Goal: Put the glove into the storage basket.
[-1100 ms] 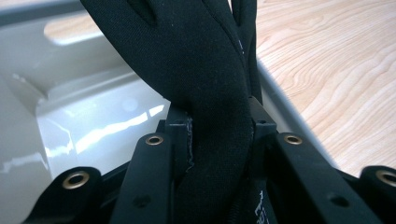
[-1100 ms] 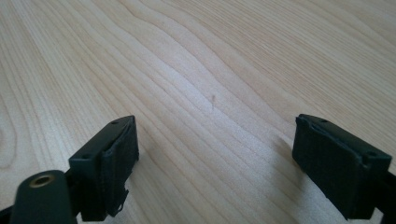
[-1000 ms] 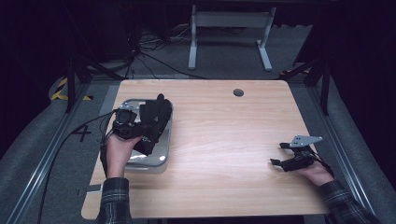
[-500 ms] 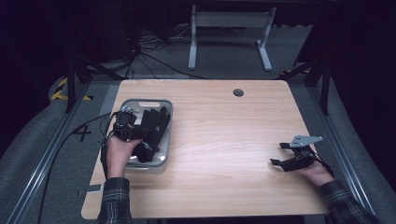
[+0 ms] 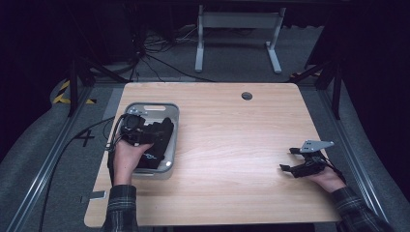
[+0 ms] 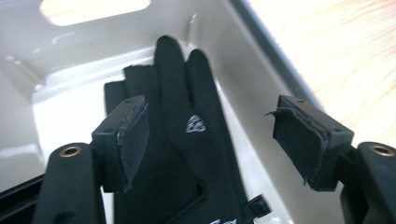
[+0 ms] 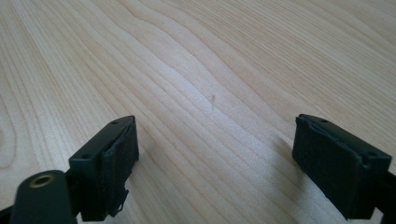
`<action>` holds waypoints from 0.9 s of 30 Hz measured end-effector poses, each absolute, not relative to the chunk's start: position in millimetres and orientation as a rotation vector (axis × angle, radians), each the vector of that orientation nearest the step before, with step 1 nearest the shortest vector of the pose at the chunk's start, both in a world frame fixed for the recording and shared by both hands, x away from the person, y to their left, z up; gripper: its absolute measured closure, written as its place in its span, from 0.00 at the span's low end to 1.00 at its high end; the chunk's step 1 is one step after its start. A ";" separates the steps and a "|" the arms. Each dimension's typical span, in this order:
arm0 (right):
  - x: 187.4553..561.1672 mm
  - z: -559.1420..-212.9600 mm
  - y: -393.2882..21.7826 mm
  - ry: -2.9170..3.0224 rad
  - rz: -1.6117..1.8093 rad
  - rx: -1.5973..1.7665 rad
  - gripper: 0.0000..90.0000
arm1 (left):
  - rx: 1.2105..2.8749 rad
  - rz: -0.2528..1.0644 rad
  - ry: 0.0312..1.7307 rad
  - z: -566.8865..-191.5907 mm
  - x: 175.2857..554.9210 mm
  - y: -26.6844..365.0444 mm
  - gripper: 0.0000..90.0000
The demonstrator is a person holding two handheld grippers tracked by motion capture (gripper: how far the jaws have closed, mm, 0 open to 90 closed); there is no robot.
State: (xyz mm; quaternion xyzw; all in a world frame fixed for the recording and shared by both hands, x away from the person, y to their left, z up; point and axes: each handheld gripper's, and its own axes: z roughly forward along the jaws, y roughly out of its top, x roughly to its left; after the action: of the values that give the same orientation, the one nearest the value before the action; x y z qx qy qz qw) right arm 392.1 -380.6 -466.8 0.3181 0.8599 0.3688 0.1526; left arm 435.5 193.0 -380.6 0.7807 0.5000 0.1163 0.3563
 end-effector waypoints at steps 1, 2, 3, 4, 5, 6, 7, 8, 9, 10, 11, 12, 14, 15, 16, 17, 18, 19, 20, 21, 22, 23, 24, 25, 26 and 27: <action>392.1 -466.8 -380.6 2.467 1.058 0.913 0.17 | 2.017 0.301 1.286 -379.8 435.1 190.0 0.29; 392.1 -466.8 -380.6 2.467 1.058 0.912 0.17 | 2.025 0.303 1.272 -377.8 434.4 184.2 0.28; 392.1 -466.8 -380.6 2.467 1.058 0.913 0.17 | 2.023 0.304 1.261 -376.5 433.9 180.5 0.28; 392.1 -466.8 -380.6 2.467 1.058 0.913 0.17 | 2.026 0.305 1.253 -375.1 433.4 177.8 0.27; 392.1 -466.8 -380.6 2.467 1.058 0.912 0.17 | 2.025 0.308 1.240 -372.8 432.4 172.6 0.27; 392.1 -466.8 -380.6 2.467 1.058 0.913 0.17 | 2.028 0.311 1.225 -371.0 431.5 168.3 0.26; 392.1 -466.8 -380.6 2.467 1.058 0.913 0.17 | 2.026 0.312 1.216 -369.8 430.6 164.7 0.26; 392.1 -466.8 -380.6 2.467 1.058 0.913 0.17 | 2.029 0.312 1.200 -368.3 429.6 159.8 0.26; 392.1 -466.8 -380.6 2.467 1.058 0.913 0.17 | 2.031 0.311 1.190 -367.2 428.7 155.9 0.25; 392.1 -466.8 -380.6 2.467 1.058 0.913 0.17 | 2.031 0.313 1.169 -366.1 427.3 149.0 0.25; 392.1 -466.8 -380.6 2.467 1.058 0.912 0.17 | 2.034 0.305 1.159 -365.2 426.0 143.3 0.24; 392.1 -466.8 -380.6 2.467 1.058 0.912 0.17 | 2.040 0.295 1.141 -364.4 424.6 136.0 0.24; 392.1 -466.8 -380.6 2.467 1.058 0.912 0.17 | 2.044 0.285 1.108 -363.6 422.2 123.2 0.23; 392.0 -466.8 -380.6 2.467 1.058 0.913 0.17 | 2.051 0.281 1.093 -363.2 421.0 117.1 0.22; 392.0 -466.8 -380.6 2.467 1.058 0.913 0.17 | 2.053 0.280 1.079 -362.9 419.9 111.1 0.22; 392.0 -466.8 -380.6 2.468 1.058 0.913 0.17 | 2.051 0.273 1.062 -362.9 418.5 103.8 0.22; 392.0 -466.8 -380.6 2.467 1.058 0.913 0.17 | 2.052 0.270 1.051 -363.0 417.3 98.0 0.22; 392.0 -466.8 -380.6 2.467 1.058 0.913 0.17 | 2.052 0.268 1.040 -363.4 416.5 93.6 0.22; 392.1 -466.8 -380.6 2.467 1.058 0.913 0.17 | 2.055 0.264 1.025 -364.3 415.5 87.5 0.22; 392.0 -466.8 -380.6 2.467 1.058 0.913 0.17 | 2.059 0.259 1.014 -365.5 414.3 80.9 0.21; 392.0 -466.8 -380.6 2.467 1.058 0.913 0.17 | 2.066 0.259 1.001 -366.7 413.0 74.3 0.20; 392.0 -466.8 -380.6 2.467 1.058 0.913 0.17 | 2.067 0.257 0.992 -368.4 411.4 67.2 0.19; 392.0 -466.8 -380.6 2.467 1.058 0.913 0.17 | 2.075 0.251 0.978 -370.0 409.8 60.5 0.18; 392.0 -466.8 -380.6 2.467 1.058 0.913 0.17 | 2.084 0.248 0.966 -372.0 407.9 53.6 0.18; 392.0 -466.8 -380.6 2.467 1.058 0.913 0.17 | 2.092 0.247 0.951 -374.4 405.9 46.5 0.17; 392.1 -466.8 -380.6 2.467 1.058 0.912 0.17 | 2.103 0.248 0.934 -376.9 403.8 39.8 0.17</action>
State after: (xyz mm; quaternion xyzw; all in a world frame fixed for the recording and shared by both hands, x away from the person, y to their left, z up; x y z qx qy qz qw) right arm 392.1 -380.6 -466.8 0.3180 0.8600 0.3688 0.1526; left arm 403.8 39.8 -376.9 0.8321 0.3694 0.0981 0.4020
